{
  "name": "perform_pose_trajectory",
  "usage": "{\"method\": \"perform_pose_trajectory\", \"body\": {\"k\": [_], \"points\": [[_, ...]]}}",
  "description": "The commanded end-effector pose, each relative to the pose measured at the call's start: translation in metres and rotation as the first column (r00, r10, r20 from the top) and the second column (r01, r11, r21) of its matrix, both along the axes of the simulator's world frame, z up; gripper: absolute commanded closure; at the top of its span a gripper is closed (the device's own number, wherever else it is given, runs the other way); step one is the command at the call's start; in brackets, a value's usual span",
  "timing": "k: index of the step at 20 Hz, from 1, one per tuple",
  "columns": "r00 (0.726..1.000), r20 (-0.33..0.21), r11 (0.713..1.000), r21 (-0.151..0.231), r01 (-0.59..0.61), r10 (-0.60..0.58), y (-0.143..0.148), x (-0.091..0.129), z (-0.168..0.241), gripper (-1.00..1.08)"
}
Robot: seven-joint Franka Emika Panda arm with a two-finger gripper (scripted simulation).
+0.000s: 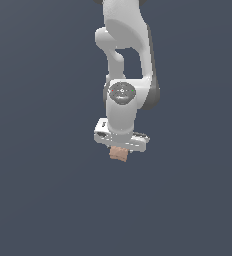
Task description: Pick up the object and move it to a goal position.
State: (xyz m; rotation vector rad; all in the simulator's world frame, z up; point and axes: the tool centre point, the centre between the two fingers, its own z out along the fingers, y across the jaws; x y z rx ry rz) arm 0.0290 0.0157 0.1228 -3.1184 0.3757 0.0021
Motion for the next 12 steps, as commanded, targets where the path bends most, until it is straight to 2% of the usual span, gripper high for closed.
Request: {"method": "perform_pose_trajectory", "body": {"k": [1, 12], "points": [[1.000, 0.001, 1.000, 0.001, 0.001, -0.001, -0.015, -0.011, 0.020, 1.08], [1.000, 0.001, 1.000, 0.003, 0.001, -0.001, -0.089, -0.065, 0.116, 1.08]]}}
